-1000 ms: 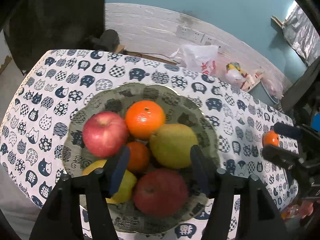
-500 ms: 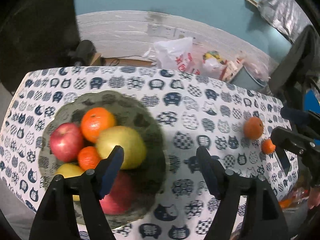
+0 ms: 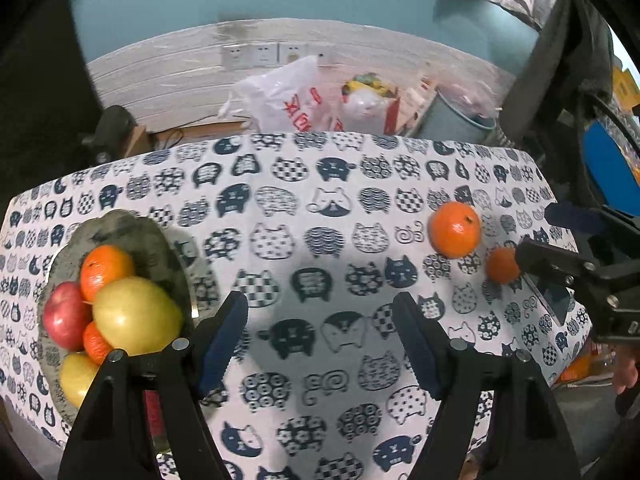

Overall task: Organize fruits
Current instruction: 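Move both open tools away from the bowl toward the two tangerines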

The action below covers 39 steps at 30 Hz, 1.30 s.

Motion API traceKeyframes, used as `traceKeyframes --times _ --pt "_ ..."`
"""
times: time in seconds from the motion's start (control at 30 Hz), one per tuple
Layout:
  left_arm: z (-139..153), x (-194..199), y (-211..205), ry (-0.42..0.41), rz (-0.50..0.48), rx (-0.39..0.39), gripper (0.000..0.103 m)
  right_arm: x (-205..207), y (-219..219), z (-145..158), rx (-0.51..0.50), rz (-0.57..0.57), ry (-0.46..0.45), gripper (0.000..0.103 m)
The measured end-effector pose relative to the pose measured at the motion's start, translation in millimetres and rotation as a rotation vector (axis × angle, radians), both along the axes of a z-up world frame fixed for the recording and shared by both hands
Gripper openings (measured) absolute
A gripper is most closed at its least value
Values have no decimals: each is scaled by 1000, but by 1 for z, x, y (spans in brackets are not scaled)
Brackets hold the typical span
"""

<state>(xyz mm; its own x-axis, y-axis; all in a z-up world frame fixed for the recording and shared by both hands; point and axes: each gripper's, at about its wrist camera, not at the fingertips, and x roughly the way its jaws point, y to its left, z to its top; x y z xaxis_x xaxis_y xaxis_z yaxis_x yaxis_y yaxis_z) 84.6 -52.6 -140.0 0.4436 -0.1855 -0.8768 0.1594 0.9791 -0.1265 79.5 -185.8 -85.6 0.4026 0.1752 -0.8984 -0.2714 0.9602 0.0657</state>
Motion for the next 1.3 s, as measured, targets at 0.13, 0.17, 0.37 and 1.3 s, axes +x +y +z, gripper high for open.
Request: traceKeyframes --times 0.13,0.17,0.37,1.3 --pt "-3 4 -14 10 -17 -2 76 2 -23 -8 -5 -40 12 85" --pt "-4 6 -18 12 -23 -1 76 3 -31 -10 -3 -56 19 85" --pt "-7 12 -37 13 -50 9 76 5 -56 -24 -6 -97 47 85" --pt "-45 31 -76 84 -135 58 76 11 -92 -107 -25 -120 204 78"
